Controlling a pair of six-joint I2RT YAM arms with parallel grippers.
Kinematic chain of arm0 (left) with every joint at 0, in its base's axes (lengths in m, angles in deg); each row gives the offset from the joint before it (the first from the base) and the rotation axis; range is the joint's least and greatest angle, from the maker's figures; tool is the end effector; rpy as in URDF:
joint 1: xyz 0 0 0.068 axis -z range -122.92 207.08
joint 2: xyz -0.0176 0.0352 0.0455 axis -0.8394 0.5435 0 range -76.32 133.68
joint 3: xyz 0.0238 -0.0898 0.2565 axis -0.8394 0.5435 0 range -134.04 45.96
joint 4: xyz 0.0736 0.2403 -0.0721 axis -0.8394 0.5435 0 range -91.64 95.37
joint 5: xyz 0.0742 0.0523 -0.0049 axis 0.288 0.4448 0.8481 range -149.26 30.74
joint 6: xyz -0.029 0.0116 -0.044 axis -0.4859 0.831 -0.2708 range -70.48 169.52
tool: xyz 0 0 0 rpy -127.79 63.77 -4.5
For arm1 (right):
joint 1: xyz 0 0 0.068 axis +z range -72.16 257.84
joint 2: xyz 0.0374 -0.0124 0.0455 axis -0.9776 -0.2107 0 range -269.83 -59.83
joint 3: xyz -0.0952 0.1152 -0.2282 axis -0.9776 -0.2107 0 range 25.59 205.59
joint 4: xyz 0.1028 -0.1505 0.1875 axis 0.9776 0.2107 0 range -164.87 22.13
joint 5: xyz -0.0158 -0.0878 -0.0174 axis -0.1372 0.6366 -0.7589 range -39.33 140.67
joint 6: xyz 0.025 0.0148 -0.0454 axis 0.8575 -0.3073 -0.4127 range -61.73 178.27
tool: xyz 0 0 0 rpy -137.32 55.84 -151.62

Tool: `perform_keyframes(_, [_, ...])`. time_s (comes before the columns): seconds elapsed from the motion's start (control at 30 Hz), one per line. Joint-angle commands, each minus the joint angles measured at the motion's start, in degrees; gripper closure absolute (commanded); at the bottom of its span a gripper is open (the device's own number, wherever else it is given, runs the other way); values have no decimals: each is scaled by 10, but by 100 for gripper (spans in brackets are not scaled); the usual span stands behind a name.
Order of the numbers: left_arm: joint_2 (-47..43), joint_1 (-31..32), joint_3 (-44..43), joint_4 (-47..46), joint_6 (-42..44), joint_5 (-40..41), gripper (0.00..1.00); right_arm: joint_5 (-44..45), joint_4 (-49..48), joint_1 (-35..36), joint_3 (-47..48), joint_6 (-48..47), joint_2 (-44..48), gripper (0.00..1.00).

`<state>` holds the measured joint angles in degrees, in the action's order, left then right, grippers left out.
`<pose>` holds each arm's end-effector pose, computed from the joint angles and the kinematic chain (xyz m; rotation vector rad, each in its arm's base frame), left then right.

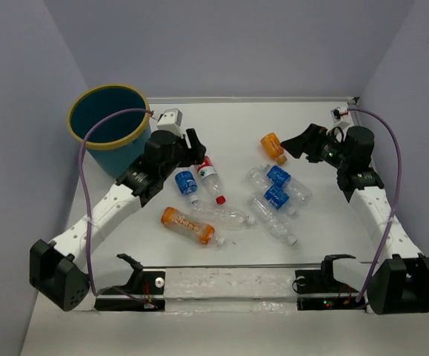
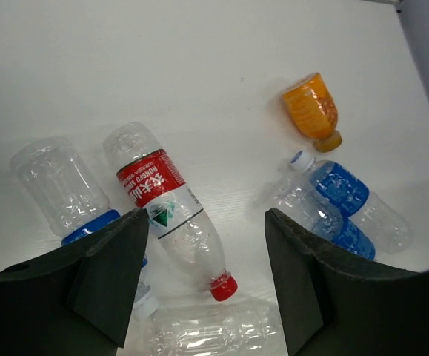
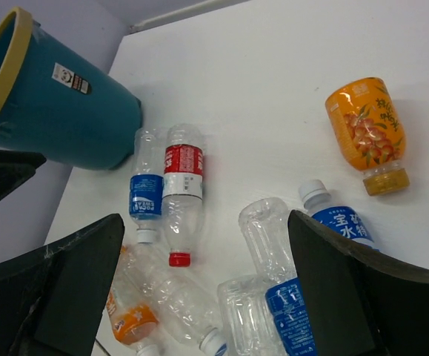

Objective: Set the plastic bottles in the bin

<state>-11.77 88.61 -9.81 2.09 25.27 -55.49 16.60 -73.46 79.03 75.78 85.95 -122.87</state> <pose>0.2270 -0.1364 0.3500 0.0681 1.8329 -0.6348 0.2524 0.0252 0.3274 -0.0052 1.8677 0.8913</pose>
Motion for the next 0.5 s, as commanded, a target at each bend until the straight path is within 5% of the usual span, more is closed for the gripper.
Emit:
perform_keyframes(0.0, [87, 48, -58, 44, 10, 192, 23, 26, -32, 0, 31, -30, -11, 3])
perform_keyframes(0.47, [373, 51, -234, 102, -30, 224, 7, 40, 8, 16, 40, -77, -49, 3])
